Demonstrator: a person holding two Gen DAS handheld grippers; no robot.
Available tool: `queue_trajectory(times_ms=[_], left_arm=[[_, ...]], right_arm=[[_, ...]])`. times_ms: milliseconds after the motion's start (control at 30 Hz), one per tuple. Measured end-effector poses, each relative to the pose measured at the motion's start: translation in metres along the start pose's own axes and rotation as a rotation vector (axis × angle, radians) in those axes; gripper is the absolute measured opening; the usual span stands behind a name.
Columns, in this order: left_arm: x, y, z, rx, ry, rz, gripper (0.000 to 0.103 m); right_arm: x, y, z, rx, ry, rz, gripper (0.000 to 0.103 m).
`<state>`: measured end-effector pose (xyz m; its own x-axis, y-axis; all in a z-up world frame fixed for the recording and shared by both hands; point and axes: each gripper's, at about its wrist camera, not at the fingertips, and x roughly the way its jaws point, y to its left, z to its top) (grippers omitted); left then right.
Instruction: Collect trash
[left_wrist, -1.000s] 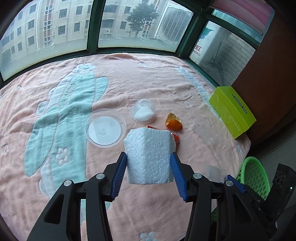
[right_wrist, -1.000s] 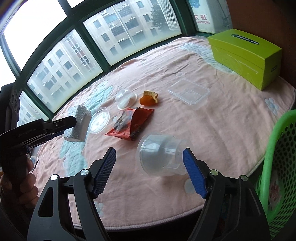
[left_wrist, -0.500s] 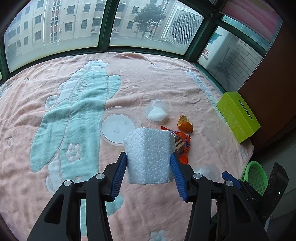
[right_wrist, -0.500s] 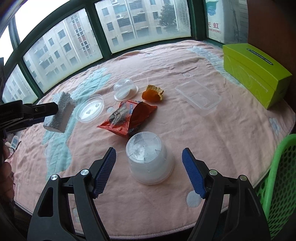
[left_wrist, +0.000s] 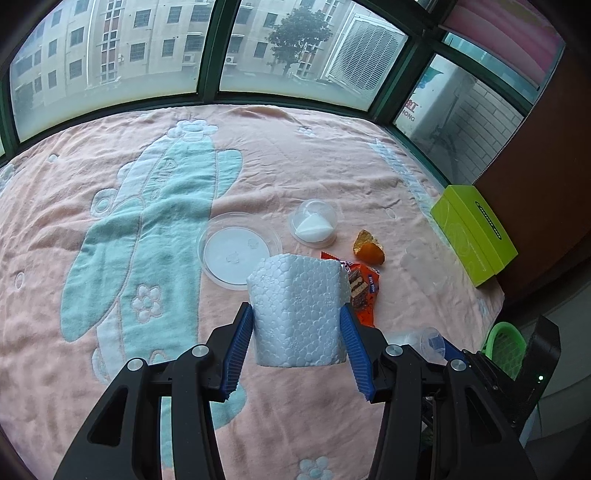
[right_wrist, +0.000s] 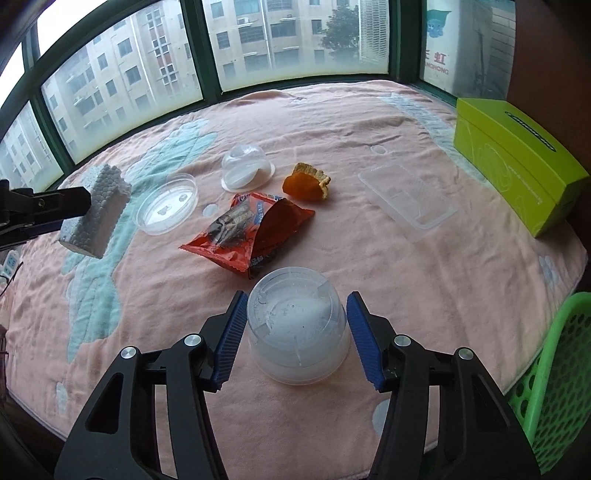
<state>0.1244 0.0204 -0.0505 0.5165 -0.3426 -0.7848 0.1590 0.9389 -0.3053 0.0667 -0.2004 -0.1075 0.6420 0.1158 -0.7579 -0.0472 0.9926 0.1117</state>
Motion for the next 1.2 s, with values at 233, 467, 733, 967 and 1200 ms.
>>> queue_trajectory(times_ms=[233, 467, 733, 967, 1200], left_arm=[[-0.008, -0.025, 0.006, 0.040, -0.016, -0.043, 0.047], [-0.012, -0.070, 0.006, 0.118, -0.023, -0.099, 0.047], [-0.010, -0.139, -0.004, 0.226, -0.004, -0.190, 0.047], [-0.004, -0.202, -0.021, 0.335, 0.031, -0.261, 0.047], [0.005, -0.254, -0.040, 0.430, 0.071, -0.307, 0.047]], right_arm=[[-0.045, -0.025, 0.012, 0.118, -0.065, 0.074, 0.055], [-0.090, -0.055, 0.005, 0.173, -0.118, 0.024, 0.055], [-0.125, -0.101, -0.023, 0.253, -0.121, -0.106, 0.055], [-0.149, -0.141, -0.050, 0.308, -0.105, -0.226, 0.055], [-0.173, -0.182, -0.075, 0.363, -0.112, -0.306, 0.056]])
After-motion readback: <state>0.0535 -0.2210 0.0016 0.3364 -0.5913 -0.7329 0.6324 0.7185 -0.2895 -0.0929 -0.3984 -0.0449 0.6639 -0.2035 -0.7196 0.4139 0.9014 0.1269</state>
